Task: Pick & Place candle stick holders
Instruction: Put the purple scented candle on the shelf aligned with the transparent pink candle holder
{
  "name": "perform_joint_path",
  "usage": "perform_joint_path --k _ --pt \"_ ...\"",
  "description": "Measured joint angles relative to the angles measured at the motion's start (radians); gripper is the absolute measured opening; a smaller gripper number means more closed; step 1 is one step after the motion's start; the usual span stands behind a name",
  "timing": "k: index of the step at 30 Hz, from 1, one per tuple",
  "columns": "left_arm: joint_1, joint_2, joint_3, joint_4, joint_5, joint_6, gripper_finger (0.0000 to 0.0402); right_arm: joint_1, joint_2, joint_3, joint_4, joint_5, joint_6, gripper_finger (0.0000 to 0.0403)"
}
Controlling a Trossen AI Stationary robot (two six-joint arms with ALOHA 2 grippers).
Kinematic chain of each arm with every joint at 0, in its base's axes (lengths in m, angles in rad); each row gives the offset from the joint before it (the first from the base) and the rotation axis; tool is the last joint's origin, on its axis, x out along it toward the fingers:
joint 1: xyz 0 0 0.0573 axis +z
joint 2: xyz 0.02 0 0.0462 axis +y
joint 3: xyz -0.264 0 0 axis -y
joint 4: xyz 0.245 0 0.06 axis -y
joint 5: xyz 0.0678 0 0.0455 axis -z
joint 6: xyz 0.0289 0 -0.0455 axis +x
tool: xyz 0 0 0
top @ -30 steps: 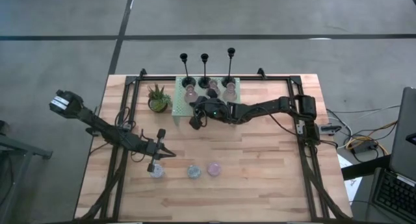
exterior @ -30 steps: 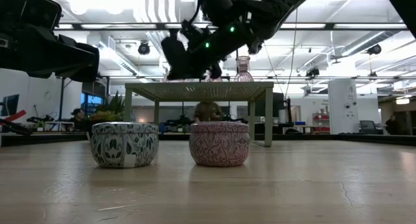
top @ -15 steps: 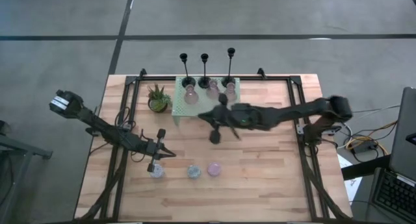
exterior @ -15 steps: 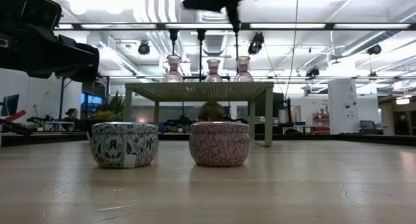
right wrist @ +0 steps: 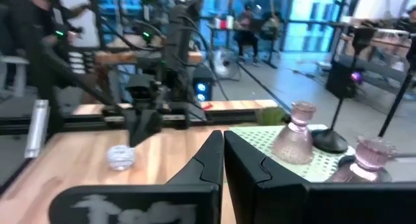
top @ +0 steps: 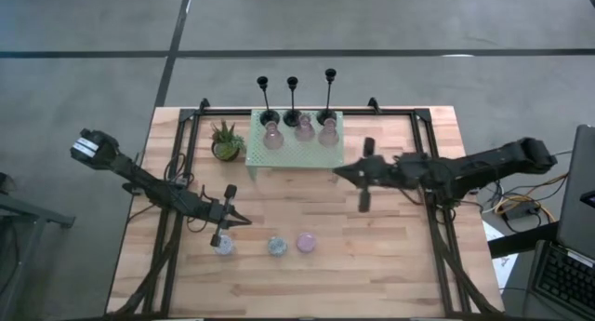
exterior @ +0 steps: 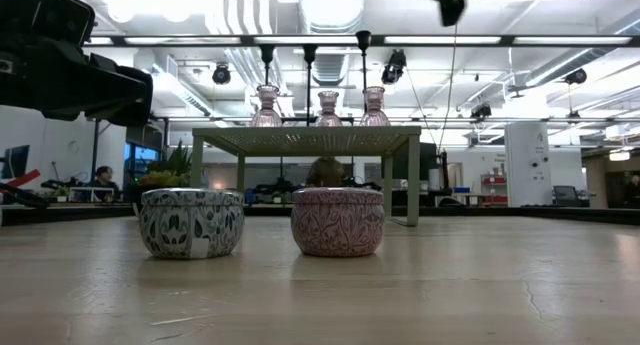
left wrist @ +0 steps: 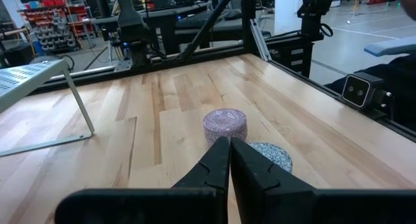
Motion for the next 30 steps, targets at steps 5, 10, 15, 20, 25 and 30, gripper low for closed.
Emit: perform_joint_path --k 5,10,15,20,25,30 --pt "0.000 0.000 0.000 0.000 0.000 0.000 0.0018 -0.001 -0.145 -0.141 0.035 0.002 0.000 0.0008" --pt "0.000 0.000 0.000 0.000 0.000 0.000 0.0017 0.000 -0.266 -0.276 0.097 0.010 -0.017 0.0008" --pt "0.000 0.000 0.000 0.000 0.000 0.000 0.0018 0.000 -0.398 -0.385 0.119 0.032 0.007 0.0008" --pt "0.000 0.000 0.000 0.000 0.000 0.000 0.0016 -0.001 -0.509 -0.471 0.127 0.035 0.026 0.0008" --pt "0.000 0.000 0.000 0.000 0.000 0.000 0.0018 -0.001 -0.579 -0.555 0.157 0.035 0.026 0.0008" --pt "0.000 0.000 0.000 0.000 0.000 0.000 0.0016 -0.001 -0.628 -0.634 0.170 0.035 0.026 0.0008"
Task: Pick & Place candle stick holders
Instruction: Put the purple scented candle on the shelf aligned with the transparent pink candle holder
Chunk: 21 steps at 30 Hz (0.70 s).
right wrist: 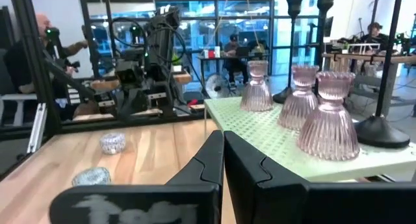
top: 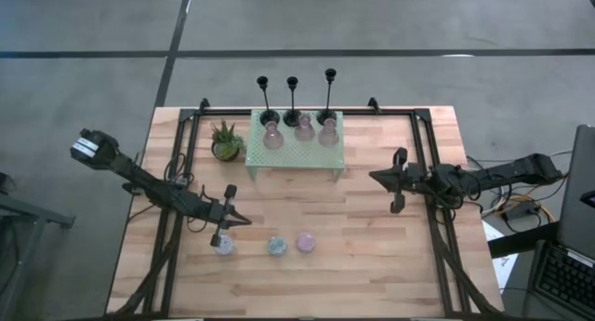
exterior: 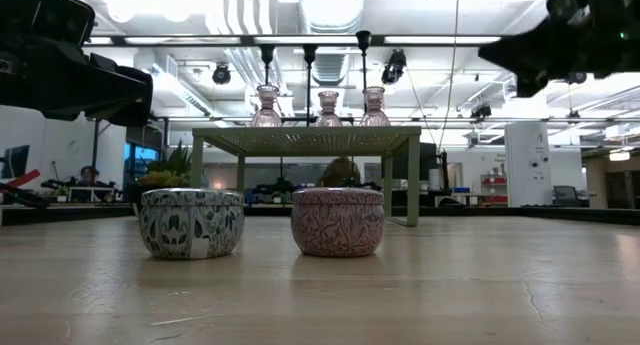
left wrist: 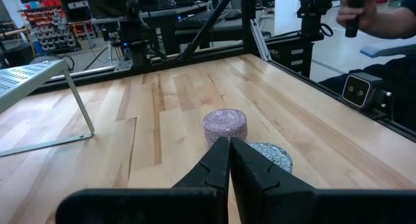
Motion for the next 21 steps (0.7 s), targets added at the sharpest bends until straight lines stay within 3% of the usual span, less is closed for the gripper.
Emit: perform_joint_path --k 7,13,21 --pt "0.000 0.000 0.000 0.000 0.000 0.000 0.0018 0.000 -0.059 -0.049 -0.022 0.000 0.009 0.0008" --pt "0.000 0.000 0.000 0.000 0.000 0.000 0.0016 0.000 -0.055 -0.049 -0.036 -0.007 0.129 0.0008" --pt "0.000 0.000 0.000 0.000 0.000 0.000 0.0017 0.000 -0.056 -0.049 -0.036 -0.008 0.108 0.0009"
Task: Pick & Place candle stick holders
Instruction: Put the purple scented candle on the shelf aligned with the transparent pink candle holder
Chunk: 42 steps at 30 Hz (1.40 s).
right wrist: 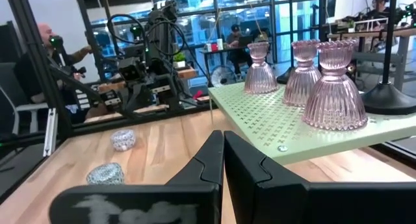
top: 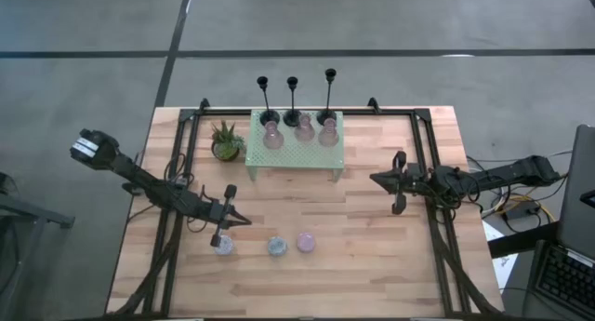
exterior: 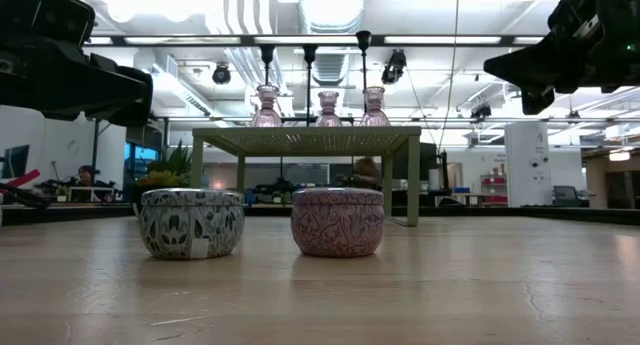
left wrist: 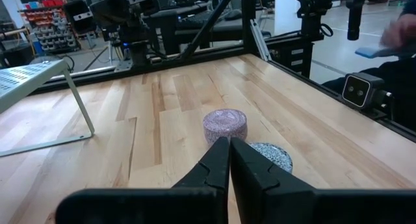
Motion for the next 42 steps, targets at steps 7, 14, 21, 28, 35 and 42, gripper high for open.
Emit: perform_joint_path --k 7,14,21,28,35,42 --pt "0.000 0.000 0.000 0.000 0.000 0.000 0.0018 0.000 0.000 0.000 0.000 -0.001 0.000 0.0009" --pt "0.005 0.000 0.031 0.001 -0.087 -0.017 0.0016 0.000 0.000 0.000 0.000 -0.002 0.000 0.0008" --pt "0.009 0.006 0.203 0.001 -0.117 -0.266 0.0017 0.000 0.000 0.000 0.000 -0.002 0.000 0.0008" --pt "0.011 0.069 0.428 -0.015 -0.137 -0.282 0.0017 0.000 0.001 0.000 0.000 -0.002 -0.001 0.0008" --pt "0.035 0.197 0.724 -0.428 -0.174 -0.401 0.0045 0.000 0.001 0.001 0.000 -0.001 -0.001 0.0008" --pt "0.052 0.395 1.118 -1.060 -0.225 -0.488 0.0161 0.000 0.002 0.001 0.000 -0.002 -0.001 0.0008"
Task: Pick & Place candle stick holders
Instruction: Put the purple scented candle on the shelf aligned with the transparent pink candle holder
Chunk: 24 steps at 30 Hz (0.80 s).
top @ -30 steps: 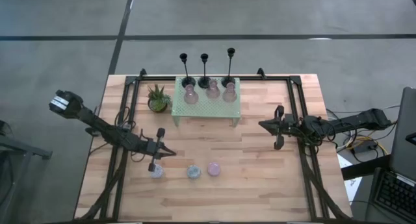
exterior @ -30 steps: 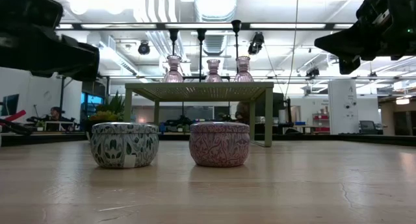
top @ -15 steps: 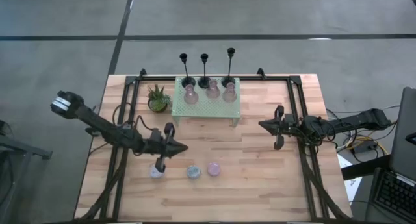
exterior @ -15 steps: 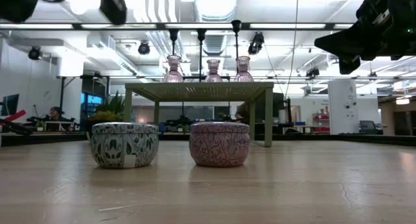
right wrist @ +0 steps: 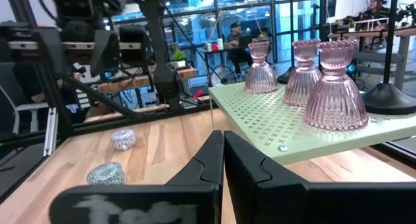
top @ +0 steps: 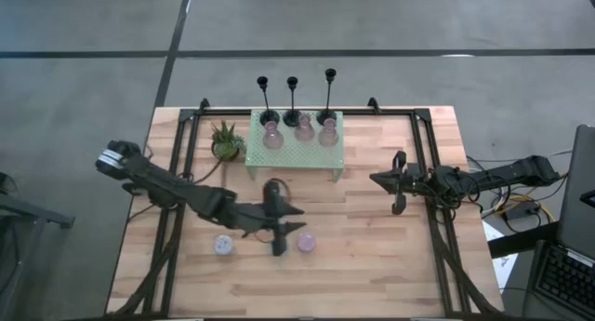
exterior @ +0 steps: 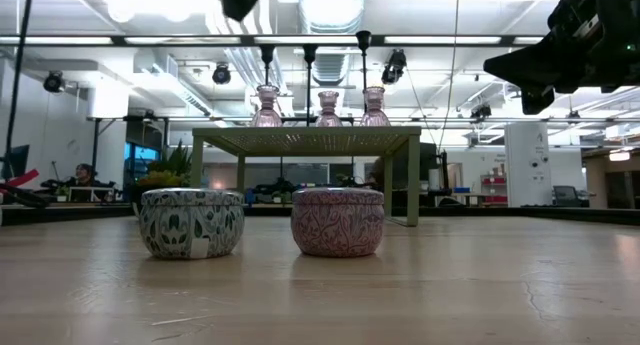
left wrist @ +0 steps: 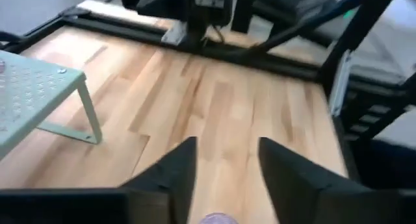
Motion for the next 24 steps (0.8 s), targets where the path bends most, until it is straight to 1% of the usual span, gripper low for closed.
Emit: perform_joint_path --k 2,6,8,10,14,17,22,24 --pt "0.007 0.054 0.095 -0.105 0.025 0.003 0.0200 0.000 0.000 0.000 0.000 0.000 0.000 0.0008" --pt "0.023 0.154 0.262 -0.367 0.101 -0.009 0.0273 0.000 0.000 0.000 0.000 0.000 0.000 0.0008" --pt "0.024 0.205 0.323 -0.453 0.112 -0.012 0.0302 0.000 0.000 0.000 0.000 0.000 0.000 0.0008" --pt "0.024 0.253 0.369 -0.502 0.129 -0.011 0.0323 0.000 0.000 0.000 0.000 0.000 0.000 0.0008" --pt "0.025 0.325 0.405 -0.529 0.171 -0.011 0.0342 0.000 0.000 0.000 0.000 0.000 0.000 0.0008" --pt "0.024 0.372 0.404 -0.537 0.211 -0.022 0.0344 0.000 0.000 0.000 0.000 0.000 0.000 0.0008" --pt "0.025 0.434 0.403 -0.563 0.215 -0.025 0.0344 0.000 0.000 0.000 0.000 0.000 0.000 0.0008" --pt "0.025 0.461 0.403 -0.562 0.241 -0.031 0.0344 0.000 0.000 0.000 0.000 0.000 0.000 0.0008"
